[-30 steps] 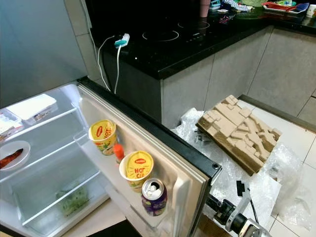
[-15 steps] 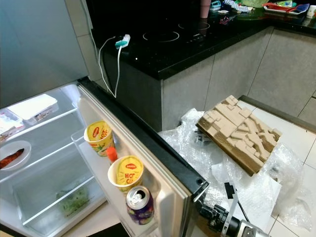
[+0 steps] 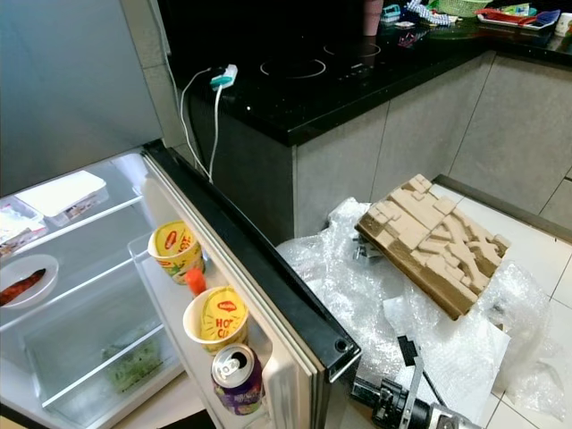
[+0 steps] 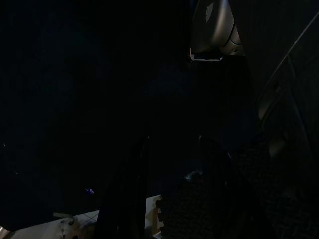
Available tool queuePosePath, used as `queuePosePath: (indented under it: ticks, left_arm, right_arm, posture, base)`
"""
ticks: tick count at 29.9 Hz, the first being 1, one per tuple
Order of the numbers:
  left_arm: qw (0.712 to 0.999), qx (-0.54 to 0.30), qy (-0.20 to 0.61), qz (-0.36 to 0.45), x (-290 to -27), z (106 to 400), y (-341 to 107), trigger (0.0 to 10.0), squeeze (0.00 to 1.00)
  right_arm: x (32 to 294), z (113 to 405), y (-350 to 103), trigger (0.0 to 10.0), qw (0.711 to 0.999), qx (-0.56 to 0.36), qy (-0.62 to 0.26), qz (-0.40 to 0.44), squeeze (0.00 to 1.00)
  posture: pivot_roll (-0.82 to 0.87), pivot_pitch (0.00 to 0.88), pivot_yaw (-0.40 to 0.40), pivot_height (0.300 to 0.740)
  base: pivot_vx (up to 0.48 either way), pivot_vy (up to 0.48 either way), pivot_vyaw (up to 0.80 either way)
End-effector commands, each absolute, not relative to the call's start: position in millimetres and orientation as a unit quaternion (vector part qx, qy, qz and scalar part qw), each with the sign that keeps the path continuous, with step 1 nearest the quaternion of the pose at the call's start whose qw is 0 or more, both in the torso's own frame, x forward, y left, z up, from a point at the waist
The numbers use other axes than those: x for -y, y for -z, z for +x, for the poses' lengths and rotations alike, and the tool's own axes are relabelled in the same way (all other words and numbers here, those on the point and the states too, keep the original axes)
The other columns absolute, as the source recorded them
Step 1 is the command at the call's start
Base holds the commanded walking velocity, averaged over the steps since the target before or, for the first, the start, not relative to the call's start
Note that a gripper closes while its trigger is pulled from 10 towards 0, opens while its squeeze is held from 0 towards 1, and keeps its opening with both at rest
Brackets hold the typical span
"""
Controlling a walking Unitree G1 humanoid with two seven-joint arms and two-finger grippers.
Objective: Restocking fridge
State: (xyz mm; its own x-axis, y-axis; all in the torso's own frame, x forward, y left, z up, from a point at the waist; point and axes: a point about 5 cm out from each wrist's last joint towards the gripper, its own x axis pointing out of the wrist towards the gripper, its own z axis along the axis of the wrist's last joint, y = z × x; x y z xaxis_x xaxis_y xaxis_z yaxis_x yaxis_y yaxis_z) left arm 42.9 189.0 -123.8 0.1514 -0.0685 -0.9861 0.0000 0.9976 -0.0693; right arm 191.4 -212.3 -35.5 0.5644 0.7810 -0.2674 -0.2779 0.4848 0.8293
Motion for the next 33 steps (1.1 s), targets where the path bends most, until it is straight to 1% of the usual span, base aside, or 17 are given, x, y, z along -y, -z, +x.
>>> queuePosePath:
  ticks: [1, 2, 4, 7, 9, 10, 11, 13, 17, 20, 24, 25, 31, 33]
  left_arm:
    - [0.764, -0.643, 0.044, -0.033, -175.4, 49.8, 124.3, 10.0, 0.00]
    - [0.763, -0.643, 0.044, -0.032, -175.5, 49.8, 124.3, 10.0, 0.00]
    - [0.763, -0.644, 0.044, -0.030, -175.9, 49.7, 124.3, 10.0, 0.00]
    - [0.763, -0.644, 0.044, -0.029, -176.2, 49.7, 124.3, 10.0, 0.00]
    - [0.763, -0.644, 0.044, -0.029, -176.2, 49.8, 124.3, 10.0, 0.00]
    - [0.763, -0.645, 0.044, -0.028, -176.3, 49.8, 124.3, 10.0, 0.00]
    - [0.762, -0.645, 0.045, -0.026, -176.7, 49.7, 124.3, 10.0, 0.00]
    - [0.762, -0.646, 0.045, -0.025, -176.6, 49.1, 124.4, 10.0, 0.00]
    - [0.760, -0.648, 0.048, -0.024, -176.1, 47.9, 124.5, 10.0, 0.00]
    - [0.755, -0.653, 0.052, -0.020, -174.8, 45.1, 125.0, 10.0, 0.00]
    - [0.754, -0.654, 0.054, -0.020, -174.0, 44.0, 125.2, 10.0, 0.00]
    - [0.753, -0.655, 0.055, -0.020, -173.2, 43.0, 125.4, 10.0, 0.00]
    - [0.752, -0.657, 0.057, -0.018, -172.6, 41.9, 125.5, 10.0, 0.00]
    - [0.751, -0.658, 0.059, -0.016, -172.6, 42.1, 125.5, 10.0, 0.00]
  right_arm:
    - [219.1, 185.6, 43.1, 10.0, 0.816, -0.344, -0.279, 0.371, 0.00]
    - [223.4, 182.7, 47.8, 10.0, 0.828, -0.356, -0.241, 0.360, 0.00]
    - [229.3, 177.4, 54.0, 10.0, 0.844, -0.370, -0.195, 0.336, 0.00]
    - [234.6, 169.5, 60.9, 10.0, 0.851, -0.392, -0.150, 0.315, 0.00]
    - [235.5, 167.9, 62.3, 10.0, 0.854, -0.395, -0.142, 0.308, 0.00]
    - [237.2, 164.5, 65.0, 10.0, 0.855, -0.405, -0.126, 0.297, 0.00]
    - [240.2, 157.5, 70.8, 10.0, 0.858, -0.429, -0.095, 0.266, 0.00]
    - [242.7, 150.7, 75.4, 10.0, 0.859, -0.447, -0.070, 0.241, 0.00]
    - [244.5, 145.6, 78.9, 10.0, 0.857, -0.462, -0.049, 0.223, 0.00]
    - [248.8, 137.7, 83.7, 10.0, 0.856, -0.480, -0.007, 0.191, 0.00]
    - [249.8, 134.3, 85.6, 10.0, 0.854, -0.487, 0.007, 0.181, 0.00]
    - [250.0, 131.0, 87.3, 10.0, 0.852, -0.498, 0.009, 0.162, 0.00]
    - [251.2, 128.6, 88.9, 10.0, 0.852, -0.509, 0.012, 0.122, 0.00]
    - [254.2, 128.8, 88.7, 10.0, 0.853, -0.513, 0.018, 0.091, 0.00]
  posture:
    - [-0.07, 0.000, -0.011, 0.740]
    - [-0.07, 0.000, -0.011, 0.740]
    - [-0.07, 0.000, -0.011, 0.740]
    - [-0.07, 0.000, -0.011, 0.740]
    - [-0.07, 0.000, -0.011, 0.740]
    - [-0.07, 0.000, -0.011, 0.740]
    - [-0.07, 0.000, -0.008, 0.740]
    - [-0.07, 0.000, -0.008, 0.740]
    - [-0.07, 0.000, -0.008, 0.740]
    - [-0.07, 0.000, -0.005, 0.740]
    - [-0.07, 0.000, -0.005, 0.740]
    - [-0.07, 0.000, -0.005, 0.740]
    - [-0.07, 0.000, -0.006, 0.740]
    - [-0.07, 0.000, -0.006, 0.740]
  base:
    - [0.000, 0.000, 0.00]
    - [0.000, 0.000, 0.00]
    - [0.000, 0.000, 0.00]
    - [0.000, 0.000, 0.00]
    - [0.000, 0.000, 0.00]
    - [0.000, 0.000, 0.00]
    - [0.000, 0.000, 0.00]
    - [0.000, 0.000, 0.00]
    - [0.000, 0.000, 0.00]
    - [0.000, 0.000, 0.00]
    - [0.000, 0.000, 0.00]
    - [-0.259, 0.000, 0.00]
    - [-0.272, 0.000, 0.00]
    - [-0.287, 0.000, 0.00]
